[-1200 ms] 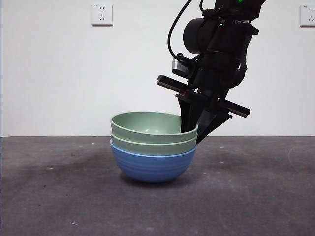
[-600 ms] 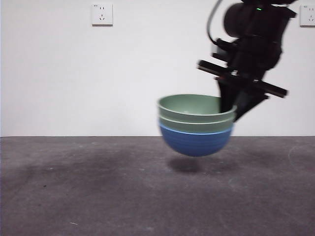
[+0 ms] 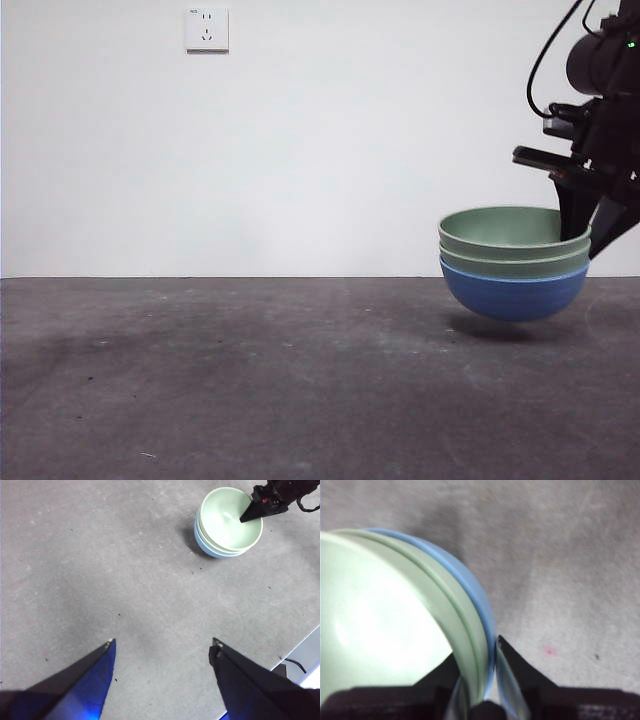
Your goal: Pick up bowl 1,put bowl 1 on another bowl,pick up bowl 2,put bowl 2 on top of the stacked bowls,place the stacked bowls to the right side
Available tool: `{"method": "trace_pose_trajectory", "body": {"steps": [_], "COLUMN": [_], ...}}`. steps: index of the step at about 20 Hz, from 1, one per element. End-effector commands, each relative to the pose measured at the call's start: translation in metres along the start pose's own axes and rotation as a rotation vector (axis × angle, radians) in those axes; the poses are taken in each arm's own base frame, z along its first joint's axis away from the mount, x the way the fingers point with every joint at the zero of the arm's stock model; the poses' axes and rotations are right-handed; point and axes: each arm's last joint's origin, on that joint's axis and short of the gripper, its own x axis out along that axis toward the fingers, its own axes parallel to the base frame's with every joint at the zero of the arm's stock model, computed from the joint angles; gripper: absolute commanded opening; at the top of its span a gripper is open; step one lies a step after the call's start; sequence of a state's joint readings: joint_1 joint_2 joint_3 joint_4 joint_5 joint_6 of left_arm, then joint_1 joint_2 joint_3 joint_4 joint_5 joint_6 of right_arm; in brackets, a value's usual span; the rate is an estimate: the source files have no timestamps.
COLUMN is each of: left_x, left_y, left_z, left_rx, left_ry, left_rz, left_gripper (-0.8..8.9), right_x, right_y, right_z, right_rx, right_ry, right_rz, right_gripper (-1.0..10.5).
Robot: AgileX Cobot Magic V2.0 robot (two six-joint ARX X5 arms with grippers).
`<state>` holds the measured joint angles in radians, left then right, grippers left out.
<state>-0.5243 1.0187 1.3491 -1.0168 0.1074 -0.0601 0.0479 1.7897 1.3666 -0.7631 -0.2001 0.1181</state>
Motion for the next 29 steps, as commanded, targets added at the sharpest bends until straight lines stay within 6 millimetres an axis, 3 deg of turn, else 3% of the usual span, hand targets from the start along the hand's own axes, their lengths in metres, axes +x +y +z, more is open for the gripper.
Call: {"method": "trace_pose_trajectory", "body": {"steps": [1,8,12,20,24,29], "left_x": [0.000,0.000,0.000,0.000,0.000,0.000], "left_y": [0.000,0.000,0.000,0.000,0.000,0.000], "left_z": [0.001,0.001,0.001,0.001,0.001,0.001], "left_rx": [0.011,0.011,0.011,0.011,0.012,0.037], "left_ry": [-0.011,-0.014,-0.014,-0.014,-0.014,-0.014], "left_rz": [0.002,0.002,0.002,0.002,0.002,0.002], "left_gripper": [3.19,3.19,3.19,3.19,3.19,3.19], "right_x": [0.011,0.027,0.026,0.024,0.000,-0.062], "right_y": [-0.004,-0.009,-0.011,-0.011,-0.006,0.006], "right_z": [-0.002,-0.004,-0.004,-0.003,-0.002,-0.014], "right_rx": [-0.012,-0.004,0.004,-0.024,-0.038,-0.056], "right_ry": [0.037,0.095,0.098,0.085,0.019,-0.075], "right_rz": [0.002,-0.009,-0.012,-0.004,0.000,0.007], "right_gripper": [-0.1,-0.1,2.3,2.5,2.5,2.5]}}
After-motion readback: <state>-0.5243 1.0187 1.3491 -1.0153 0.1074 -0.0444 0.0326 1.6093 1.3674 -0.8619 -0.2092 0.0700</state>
